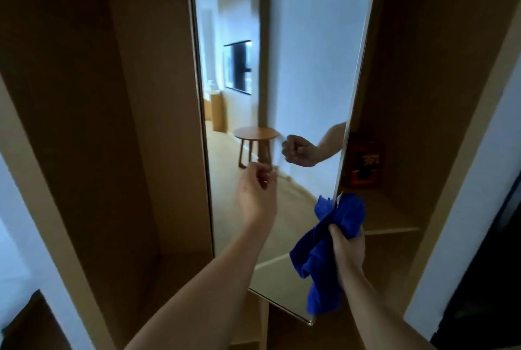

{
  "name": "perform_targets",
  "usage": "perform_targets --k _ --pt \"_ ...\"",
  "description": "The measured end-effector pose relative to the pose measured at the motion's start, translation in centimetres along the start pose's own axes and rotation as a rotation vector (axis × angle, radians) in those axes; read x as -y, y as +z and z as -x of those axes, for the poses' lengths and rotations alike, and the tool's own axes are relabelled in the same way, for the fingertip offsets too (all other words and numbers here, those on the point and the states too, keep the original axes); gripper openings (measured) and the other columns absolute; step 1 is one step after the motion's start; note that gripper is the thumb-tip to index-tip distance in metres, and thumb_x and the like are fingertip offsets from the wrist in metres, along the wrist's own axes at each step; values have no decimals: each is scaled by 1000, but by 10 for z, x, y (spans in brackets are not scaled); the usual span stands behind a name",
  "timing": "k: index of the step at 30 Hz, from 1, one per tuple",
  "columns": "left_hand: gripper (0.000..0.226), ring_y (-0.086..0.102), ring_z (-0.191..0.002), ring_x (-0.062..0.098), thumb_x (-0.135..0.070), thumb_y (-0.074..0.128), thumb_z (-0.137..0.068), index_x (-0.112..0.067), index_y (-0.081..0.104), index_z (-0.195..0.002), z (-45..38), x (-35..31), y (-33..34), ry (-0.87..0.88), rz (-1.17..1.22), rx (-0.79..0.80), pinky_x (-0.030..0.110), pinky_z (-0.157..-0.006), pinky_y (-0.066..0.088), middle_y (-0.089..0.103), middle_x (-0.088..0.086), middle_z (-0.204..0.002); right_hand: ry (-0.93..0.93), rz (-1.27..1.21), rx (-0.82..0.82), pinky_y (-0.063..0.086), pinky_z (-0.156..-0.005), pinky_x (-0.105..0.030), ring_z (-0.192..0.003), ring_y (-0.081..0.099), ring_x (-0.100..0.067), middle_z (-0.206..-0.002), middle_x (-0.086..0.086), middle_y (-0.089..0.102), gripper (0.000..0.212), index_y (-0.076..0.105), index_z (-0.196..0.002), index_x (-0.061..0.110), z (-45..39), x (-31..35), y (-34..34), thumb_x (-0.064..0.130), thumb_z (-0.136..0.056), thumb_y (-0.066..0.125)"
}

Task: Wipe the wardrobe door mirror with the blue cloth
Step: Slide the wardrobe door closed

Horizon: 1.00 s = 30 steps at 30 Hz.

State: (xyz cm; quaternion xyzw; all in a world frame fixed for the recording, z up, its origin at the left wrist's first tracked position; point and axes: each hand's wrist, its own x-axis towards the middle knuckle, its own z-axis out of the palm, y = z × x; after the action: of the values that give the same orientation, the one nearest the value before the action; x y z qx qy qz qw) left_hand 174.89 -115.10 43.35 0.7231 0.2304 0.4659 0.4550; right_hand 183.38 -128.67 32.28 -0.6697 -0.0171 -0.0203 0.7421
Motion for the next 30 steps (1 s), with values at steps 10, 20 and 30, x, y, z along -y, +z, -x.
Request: perform_targets --k 10,20,30 --pt "8 55 -76 -3 -26 61 -89 -30 55 -91 84 1 22 37 -47 162 9 -65 46 57 -15 -83 -6 139 24 45 -80 -37 -78 59 -17 -86 0 62 36 52 -118 16 30 -13 -4 12 -85 64" --pt "13 55 -75 -1 -32 61 -88 -30 56 -99 97 -3 25 32 -131 112 16 -66 50 58 -16 -89 -33 128 200 48 -80 -35 -76 62 -22 -81 -5 65 28 55 -107 14 49 -9 -8 13 -83 70" --pt "7 56 -71 -1 -33 60 -88 -33 54 -85 99 3 16 0 -110 -25 13 -58 46 58 -17 -78 -83 276 283 53 -81 -37 -77 65 -18 -83 -1 68 30 57 -107 19 53 -10 -8 20 -81 73"
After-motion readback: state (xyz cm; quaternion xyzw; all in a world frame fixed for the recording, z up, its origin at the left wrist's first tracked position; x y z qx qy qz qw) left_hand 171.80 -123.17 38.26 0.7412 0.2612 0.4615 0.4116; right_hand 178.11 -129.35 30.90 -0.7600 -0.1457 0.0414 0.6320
